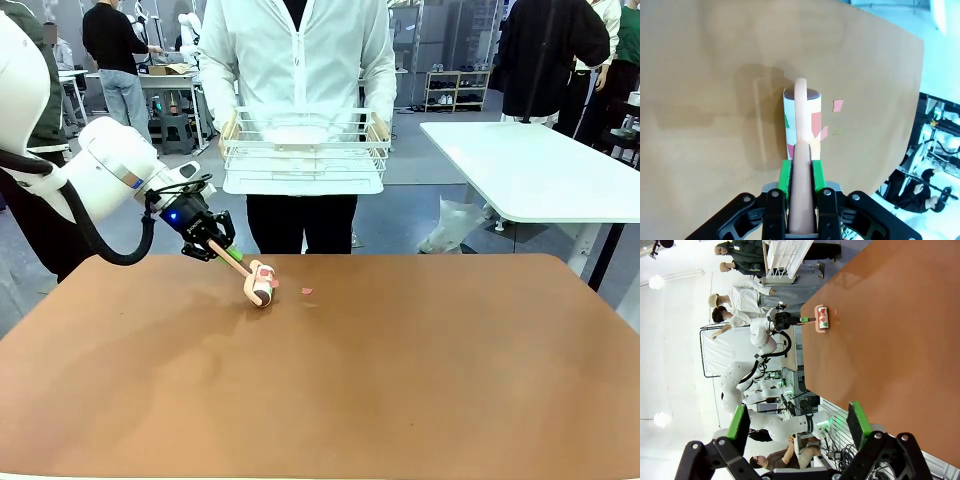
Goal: Clean the table.
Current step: Clean the table with the Lint Roller when the human lifts the Dish drying rack.
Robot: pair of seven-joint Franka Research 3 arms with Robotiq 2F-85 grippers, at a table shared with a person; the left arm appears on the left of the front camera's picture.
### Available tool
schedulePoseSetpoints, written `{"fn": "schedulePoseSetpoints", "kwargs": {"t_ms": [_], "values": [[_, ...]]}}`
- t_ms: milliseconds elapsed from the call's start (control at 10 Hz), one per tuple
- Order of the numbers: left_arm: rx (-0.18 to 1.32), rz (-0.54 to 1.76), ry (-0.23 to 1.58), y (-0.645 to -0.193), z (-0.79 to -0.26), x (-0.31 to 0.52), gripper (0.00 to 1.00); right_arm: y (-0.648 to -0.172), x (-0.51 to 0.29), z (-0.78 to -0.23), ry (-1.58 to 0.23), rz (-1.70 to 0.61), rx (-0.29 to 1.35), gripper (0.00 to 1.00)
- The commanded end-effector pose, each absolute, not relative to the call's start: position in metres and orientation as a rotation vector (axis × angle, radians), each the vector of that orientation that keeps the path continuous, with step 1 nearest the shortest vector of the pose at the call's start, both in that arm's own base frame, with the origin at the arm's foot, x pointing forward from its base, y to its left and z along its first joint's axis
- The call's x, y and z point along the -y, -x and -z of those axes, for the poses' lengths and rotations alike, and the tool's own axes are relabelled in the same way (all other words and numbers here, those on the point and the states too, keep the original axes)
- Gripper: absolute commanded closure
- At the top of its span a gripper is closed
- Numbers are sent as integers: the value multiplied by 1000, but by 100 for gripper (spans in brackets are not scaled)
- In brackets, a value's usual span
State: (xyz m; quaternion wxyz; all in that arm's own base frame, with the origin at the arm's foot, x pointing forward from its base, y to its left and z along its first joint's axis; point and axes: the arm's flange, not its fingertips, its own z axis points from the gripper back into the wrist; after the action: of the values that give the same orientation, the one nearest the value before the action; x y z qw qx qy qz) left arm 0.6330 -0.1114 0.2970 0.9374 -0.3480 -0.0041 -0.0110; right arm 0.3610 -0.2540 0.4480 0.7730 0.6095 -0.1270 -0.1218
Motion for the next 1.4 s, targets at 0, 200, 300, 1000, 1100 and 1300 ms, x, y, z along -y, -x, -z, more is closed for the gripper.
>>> {"fn": "schedulePoseSetpoints", "kwargs": {"t_ms": [0,200,300,1000,1100,1300], "values": [[-42,37,672,-635,-284,128,79,-359,254,-450,-1321,261,277,0],[-60,65,644,-631,-270,156,79,-359,254,-450,-1321,261,277,0],[-63,68,632,-629,-263,167,79,-359,254,-450,-1321,261,277,0],[-52,-32,606,-621,-235,221,79,-359,254,-450,-1321,261,277,0],[-53,-26,611,-618,-236,226,79,-359,254,-450,-1321,261,277,0],[-37,-44,610,-617,-245,235,79,-359,254,-450,-1321,261,277,0]]}}
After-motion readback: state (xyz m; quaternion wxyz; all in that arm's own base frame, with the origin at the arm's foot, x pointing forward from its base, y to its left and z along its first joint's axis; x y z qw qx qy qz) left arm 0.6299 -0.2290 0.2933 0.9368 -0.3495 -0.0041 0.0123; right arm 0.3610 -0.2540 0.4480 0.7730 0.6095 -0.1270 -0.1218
